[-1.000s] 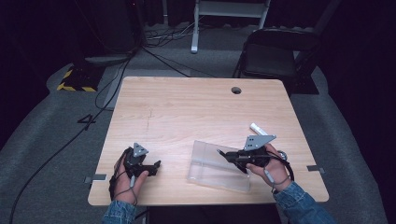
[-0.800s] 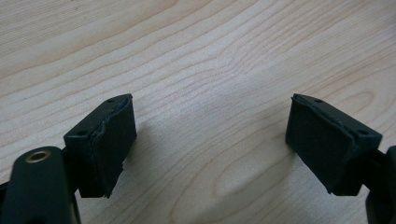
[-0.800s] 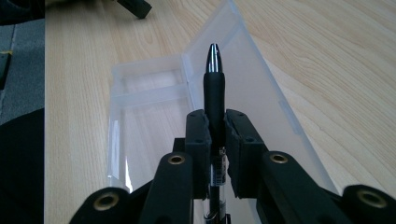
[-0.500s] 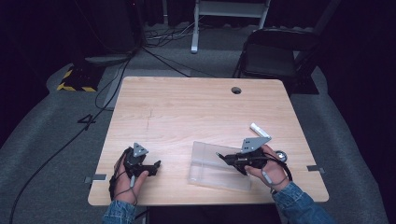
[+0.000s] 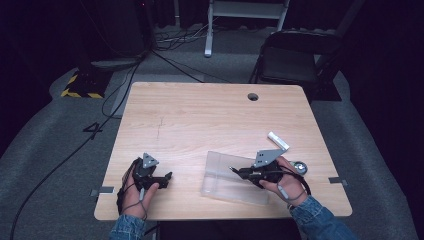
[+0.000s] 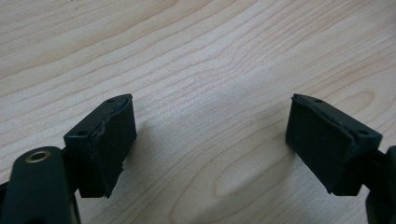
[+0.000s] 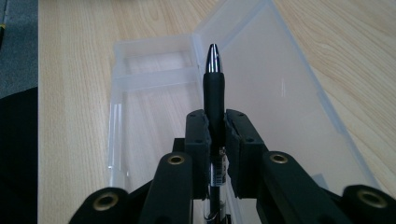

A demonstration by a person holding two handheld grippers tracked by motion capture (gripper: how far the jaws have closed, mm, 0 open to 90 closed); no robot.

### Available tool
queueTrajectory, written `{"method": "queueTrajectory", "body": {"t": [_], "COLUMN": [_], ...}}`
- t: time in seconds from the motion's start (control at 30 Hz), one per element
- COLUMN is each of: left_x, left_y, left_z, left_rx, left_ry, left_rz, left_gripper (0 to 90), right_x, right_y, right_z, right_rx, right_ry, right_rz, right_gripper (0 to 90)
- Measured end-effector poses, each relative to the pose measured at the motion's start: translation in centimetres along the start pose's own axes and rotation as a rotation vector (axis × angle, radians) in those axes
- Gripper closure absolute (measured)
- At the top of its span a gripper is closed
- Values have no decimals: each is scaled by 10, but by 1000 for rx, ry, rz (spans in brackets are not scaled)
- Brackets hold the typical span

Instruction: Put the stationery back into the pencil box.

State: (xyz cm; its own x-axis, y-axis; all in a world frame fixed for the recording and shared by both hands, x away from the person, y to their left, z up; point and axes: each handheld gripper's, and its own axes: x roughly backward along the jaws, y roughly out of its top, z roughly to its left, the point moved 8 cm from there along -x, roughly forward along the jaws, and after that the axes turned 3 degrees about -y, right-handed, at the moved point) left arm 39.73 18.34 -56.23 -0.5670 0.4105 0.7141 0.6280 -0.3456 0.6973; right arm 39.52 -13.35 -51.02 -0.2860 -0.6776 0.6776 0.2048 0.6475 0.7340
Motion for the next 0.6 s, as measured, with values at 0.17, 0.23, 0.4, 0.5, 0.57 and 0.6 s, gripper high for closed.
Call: {"method": "queueTrajectory", "body": {"t": [0.17,0.23,0.4,0.5,0.57,0.6], "left_x": [0,0,0,0,0,0], "left_y": [0,0,0,0,0,0], "left_z": [0,0,1,0,0,0], "left_rx": [-2,1,-5,-3,-2,-2], "left_ry": [2,0,4,2,1,1], "left_rz": [0,0,1,1,0,0], "left_gripper": [167,167,167,167,167,167], "right_x": [-5,-7,-14,-15,-16,-17], "right_y": [-2,-2,-5,-6,-6,-7], "right_z": [4,6,9,10,11,12], "right_rx": [14,21,30,38,42,42], "right_ry": [3,5,12,14,14,12], "right_rz": [21,29,46,54,59,61], "right_gripper": [800,800,800,800,800,800]}}
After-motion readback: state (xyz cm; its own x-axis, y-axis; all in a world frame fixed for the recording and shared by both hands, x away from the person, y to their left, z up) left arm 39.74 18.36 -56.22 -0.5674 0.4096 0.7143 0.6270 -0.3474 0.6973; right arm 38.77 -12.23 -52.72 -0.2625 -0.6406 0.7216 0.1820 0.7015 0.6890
